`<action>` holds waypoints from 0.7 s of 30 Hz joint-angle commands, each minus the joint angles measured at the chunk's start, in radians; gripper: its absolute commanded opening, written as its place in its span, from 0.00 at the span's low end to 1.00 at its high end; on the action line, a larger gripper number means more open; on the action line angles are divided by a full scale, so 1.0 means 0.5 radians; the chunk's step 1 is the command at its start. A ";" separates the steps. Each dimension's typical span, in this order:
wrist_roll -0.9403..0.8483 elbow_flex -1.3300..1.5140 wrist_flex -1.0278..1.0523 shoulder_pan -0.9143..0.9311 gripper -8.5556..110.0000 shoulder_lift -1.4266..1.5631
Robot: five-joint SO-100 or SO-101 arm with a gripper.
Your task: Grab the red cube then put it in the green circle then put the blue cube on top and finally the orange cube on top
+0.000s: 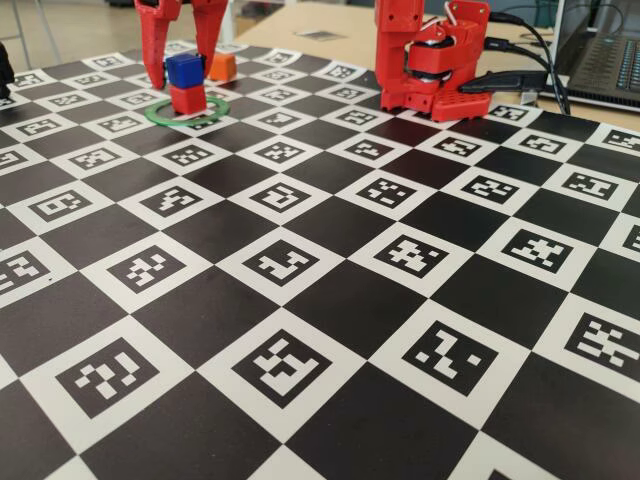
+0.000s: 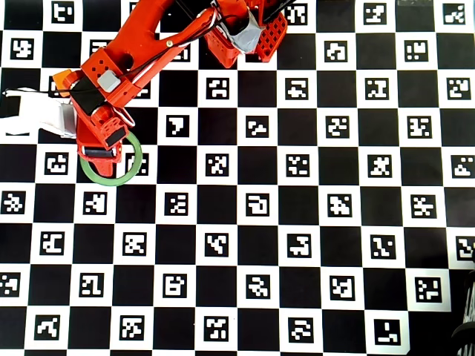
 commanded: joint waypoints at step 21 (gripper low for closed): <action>0.021 -0.110 0.153 -0.021 0.50 0.319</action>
